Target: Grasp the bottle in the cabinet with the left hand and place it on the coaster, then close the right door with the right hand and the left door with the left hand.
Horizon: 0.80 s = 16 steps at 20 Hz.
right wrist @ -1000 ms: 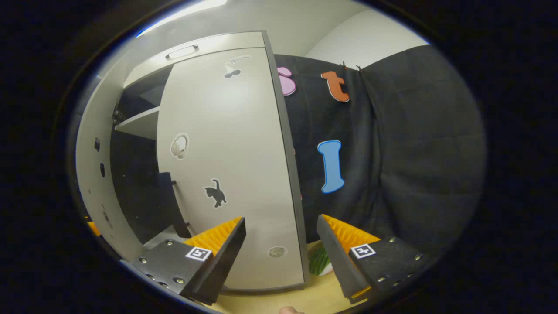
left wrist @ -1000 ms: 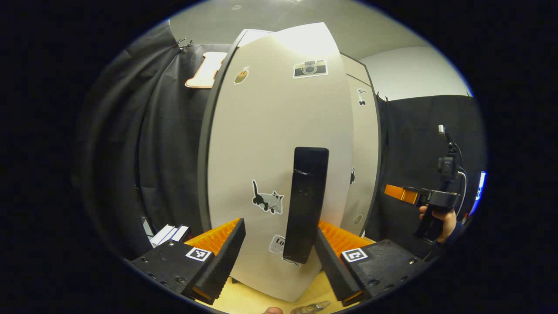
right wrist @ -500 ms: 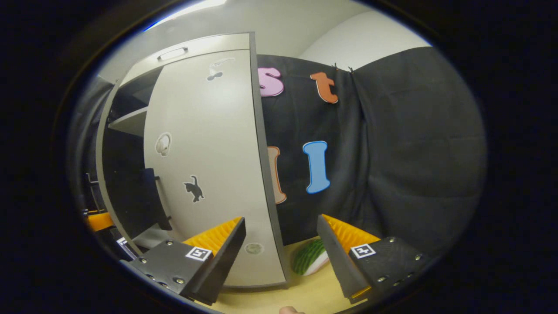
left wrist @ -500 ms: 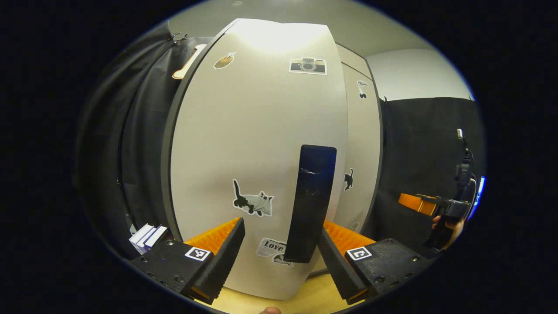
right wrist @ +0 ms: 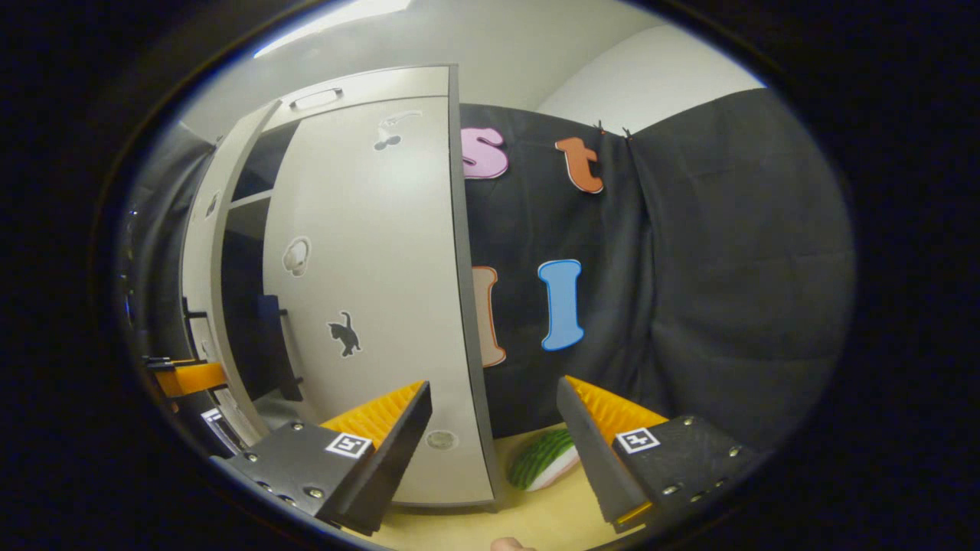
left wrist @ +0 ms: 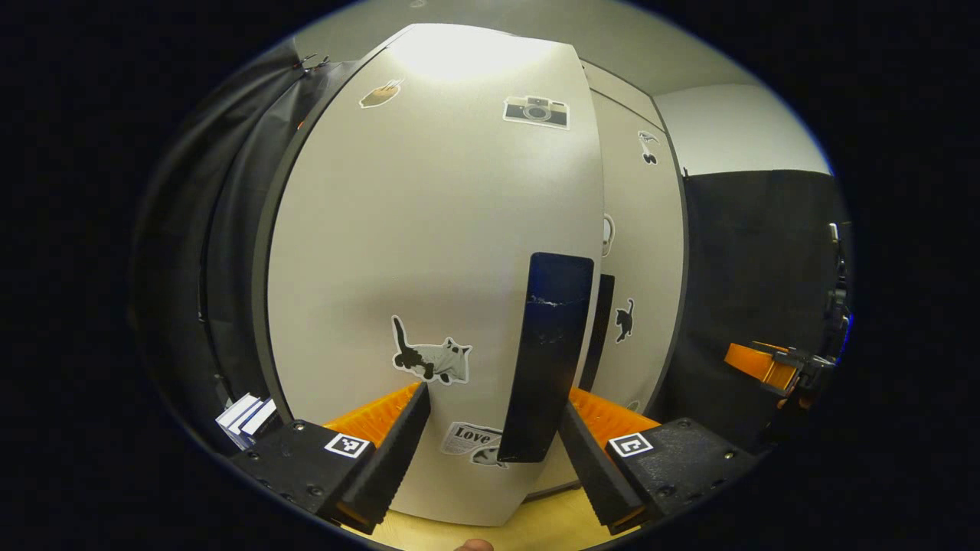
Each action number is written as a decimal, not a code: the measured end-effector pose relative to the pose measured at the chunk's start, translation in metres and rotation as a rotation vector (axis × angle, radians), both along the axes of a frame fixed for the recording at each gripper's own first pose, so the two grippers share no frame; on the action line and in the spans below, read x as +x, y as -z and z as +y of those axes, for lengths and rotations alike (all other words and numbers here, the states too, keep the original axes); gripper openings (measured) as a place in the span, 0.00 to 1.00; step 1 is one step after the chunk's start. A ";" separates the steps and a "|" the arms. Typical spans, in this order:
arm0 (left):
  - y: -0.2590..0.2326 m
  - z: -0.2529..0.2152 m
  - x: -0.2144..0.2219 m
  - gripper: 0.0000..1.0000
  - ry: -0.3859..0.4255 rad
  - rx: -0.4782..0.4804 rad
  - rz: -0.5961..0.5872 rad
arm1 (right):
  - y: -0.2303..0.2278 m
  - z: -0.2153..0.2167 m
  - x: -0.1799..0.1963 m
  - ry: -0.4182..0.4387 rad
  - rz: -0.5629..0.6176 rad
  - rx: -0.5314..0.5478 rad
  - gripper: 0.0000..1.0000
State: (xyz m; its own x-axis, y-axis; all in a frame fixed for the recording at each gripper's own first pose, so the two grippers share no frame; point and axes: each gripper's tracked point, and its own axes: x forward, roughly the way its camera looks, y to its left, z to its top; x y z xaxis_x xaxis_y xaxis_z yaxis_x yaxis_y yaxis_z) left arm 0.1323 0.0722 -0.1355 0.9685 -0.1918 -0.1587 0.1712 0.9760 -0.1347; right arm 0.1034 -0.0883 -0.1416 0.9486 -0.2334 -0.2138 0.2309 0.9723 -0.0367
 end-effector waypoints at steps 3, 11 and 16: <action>0.001 0.001 0.003 0.98 -0.021 0.013 0.004 | 0.002 -0.001 0.001 -0.011 -0.001 -0.011 1.00; 0.003 0.001 0.003 1.00 -0.039 0.051 0.003 | 0.009 0.003 0.009 -0.045 0.005 -0.018 1.00; 0.004 -0.001 0.002 1.00 -0.050 0.061 0.006 | 0.012 0.004 0.014 -0.060 0.007 -0.024 1.00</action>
